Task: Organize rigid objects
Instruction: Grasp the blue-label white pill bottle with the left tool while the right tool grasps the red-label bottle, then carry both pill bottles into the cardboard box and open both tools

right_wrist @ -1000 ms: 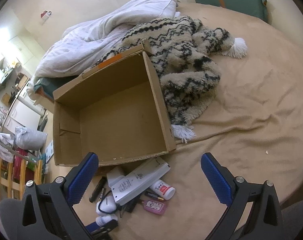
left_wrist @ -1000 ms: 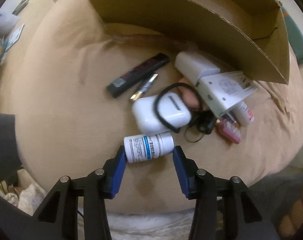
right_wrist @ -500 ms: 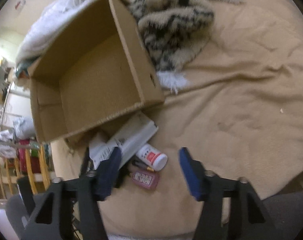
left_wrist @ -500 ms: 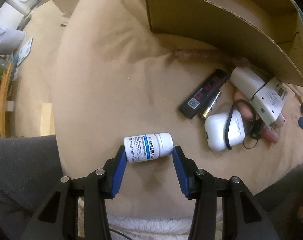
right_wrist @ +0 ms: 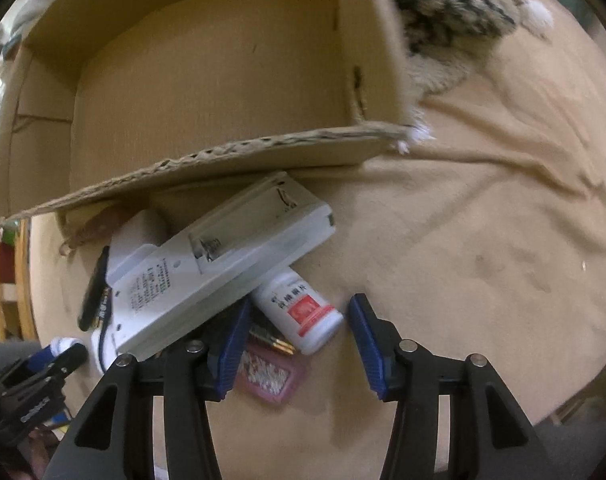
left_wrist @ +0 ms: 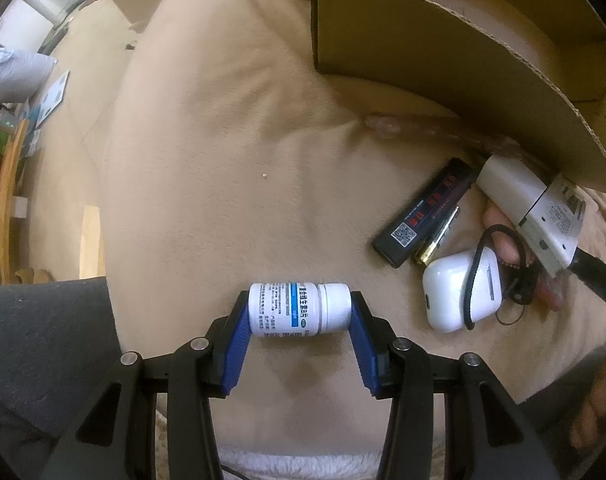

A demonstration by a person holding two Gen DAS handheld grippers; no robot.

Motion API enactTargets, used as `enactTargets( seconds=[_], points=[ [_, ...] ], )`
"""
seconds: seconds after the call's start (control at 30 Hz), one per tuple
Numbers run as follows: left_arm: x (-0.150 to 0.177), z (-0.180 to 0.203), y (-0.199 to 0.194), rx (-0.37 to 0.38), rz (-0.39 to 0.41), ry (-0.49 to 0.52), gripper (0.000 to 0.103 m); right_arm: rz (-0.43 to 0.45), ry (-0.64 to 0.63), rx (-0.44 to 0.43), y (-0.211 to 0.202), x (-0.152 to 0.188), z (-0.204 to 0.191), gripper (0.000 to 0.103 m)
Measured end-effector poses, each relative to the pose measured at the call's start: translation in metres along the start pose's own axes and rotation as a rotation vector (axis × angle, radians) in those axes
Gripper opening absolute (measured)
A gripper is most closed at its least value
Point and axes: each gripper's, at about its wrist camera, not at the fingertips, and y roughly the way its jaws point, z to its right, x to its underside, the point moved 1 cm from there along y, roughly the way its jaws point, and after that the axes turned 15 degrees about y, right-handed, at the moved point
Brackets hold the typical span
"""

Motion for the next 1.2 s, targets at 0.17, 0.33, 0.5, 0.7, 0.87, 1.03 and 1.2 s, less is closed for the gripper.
enactTargets(
  seconds=[0.17,0.33,0.5,0.7,0.87,1.03,1.2],
  points=[
    [0.003,-0.01,0.006,0.019,0.001,-0.011,0.043,0.032,-0.117,0.059,0.001,0.003,-0.02,0.035],
    [0.002,-0.019,0.01,0.032,0.011,-0.022,0.043,0.05,-0.188,0.06,-0.008,0.014,-0.025,0.028],
    [0.009,-0.022,0.008,0.036,0.017,-0.024,0.043,0.062,-0.19,0.024,-0.034,0.026,-0.015,0.028],
    [0.021,-0.018,-0.004,0.04,0.044,-0.025,0.043,0.1,-0.143,-0.06,-0.076,0.034,-0.002,0.028],
    [0.028,-0.012,-0.036,0.013,0.139,-0.015,0.043,0.201,-0.058,-0.258,-0.14,0.022,0.026,0.028],
    [0.024,-0.012,-0.086,-0.031,0.271,0.008,0.043,0.335,0.007,-0.448,-0.18,0.008,0.033,0.028],
    [0.001,-0.006,-0.128,-0.041,0.349,0.044,0.043,0.372,0.044,-0.531,-0.192,-0.013,0.022,0.028]
  ],
)
